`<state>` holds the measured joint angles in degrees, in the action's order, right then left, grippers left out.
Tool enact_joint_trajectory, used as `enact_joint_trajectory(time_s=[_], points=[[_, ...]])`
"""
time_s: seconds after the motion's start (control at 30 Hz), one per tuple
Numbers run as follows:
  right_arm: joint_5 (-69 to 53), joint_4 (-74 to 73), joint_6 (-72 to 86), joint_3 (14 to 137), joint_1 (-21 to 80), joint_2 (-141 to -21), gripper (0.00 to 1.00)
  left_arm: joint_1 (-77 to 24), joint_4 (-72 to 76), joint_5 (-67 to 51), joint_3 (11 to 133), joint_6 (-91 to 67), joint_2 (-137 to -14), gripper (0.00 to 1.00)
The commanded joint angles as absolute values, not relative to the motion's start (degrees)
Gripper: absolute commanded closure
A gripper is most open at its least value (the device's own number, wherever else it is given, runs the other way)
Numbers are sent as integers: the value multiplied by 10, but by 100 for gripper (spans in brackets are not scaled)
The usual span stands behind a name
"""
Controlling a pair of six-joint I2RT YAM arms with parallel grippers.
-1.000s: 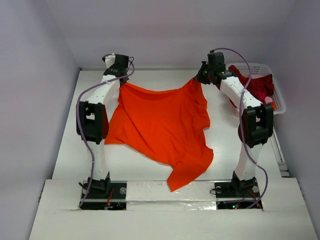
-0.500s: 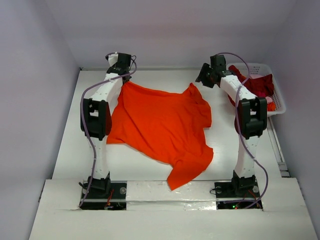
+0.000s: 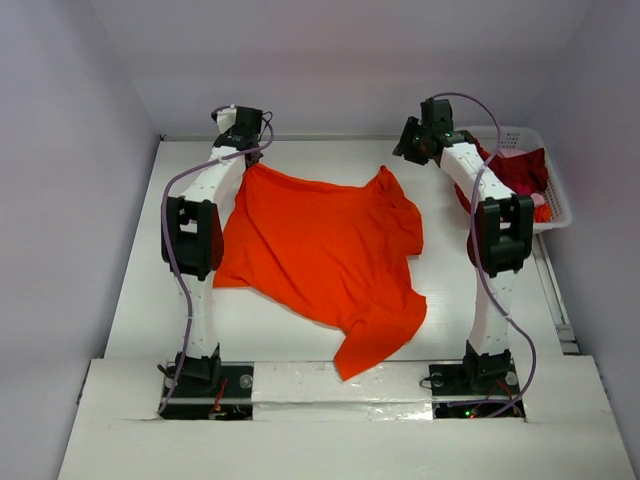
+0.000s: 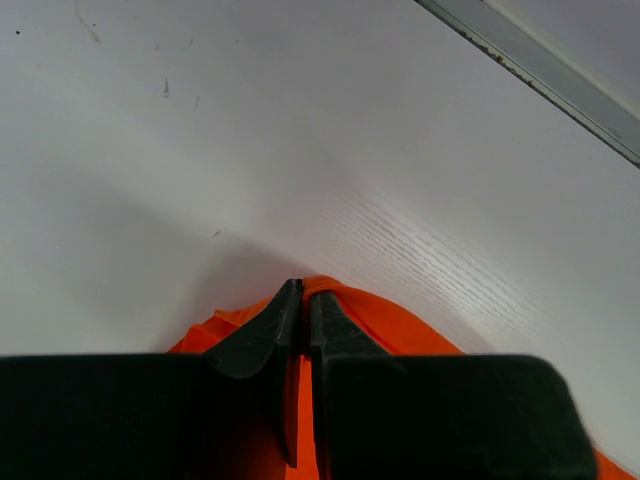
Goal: Fold and stack the t-shirts
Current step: Flatten the tshirt out
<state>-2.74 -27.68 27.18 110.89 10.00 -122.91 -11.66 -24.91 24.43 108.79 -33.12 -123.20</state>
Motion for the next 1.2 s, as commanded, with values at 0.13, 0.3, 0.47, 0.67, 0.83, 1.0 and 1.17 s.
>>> enact_joint_trajectory(time_s=[0.13, 0.3, 0.47, 0.67, 0.83, 1.0, 1.17], points=[[-14, -325, 249, 1157, 134, -1279, 54, -117, -245, 252, 1108, -333, -1216, 100], [-12, -341, 246, 1170, 152, -1296, 54, -117, -246, 251, 1111, -330, -1216, 100], [-4, -351, 243, 1183, 157, -1310, 54, -117, -248, 249, 1110, -331, -1216, 100], [17, -359, 243, 1201, 157, -1321, 55, -117, -244, 248, 1101, -331, -1214, 100], [60, -374, 247, 1214, 163, -1326, 55, -117, -244, 247, 1103, -330, -1214, 100], [70, -388, 246, 1225, 163, -1343, 55, -117, -244, 246, 1105, -330, -1213, 100], [81, -391, 248, 1226, 163, -1349, 56, -117, -243, 244, 1101, -330, -1212, 100]])
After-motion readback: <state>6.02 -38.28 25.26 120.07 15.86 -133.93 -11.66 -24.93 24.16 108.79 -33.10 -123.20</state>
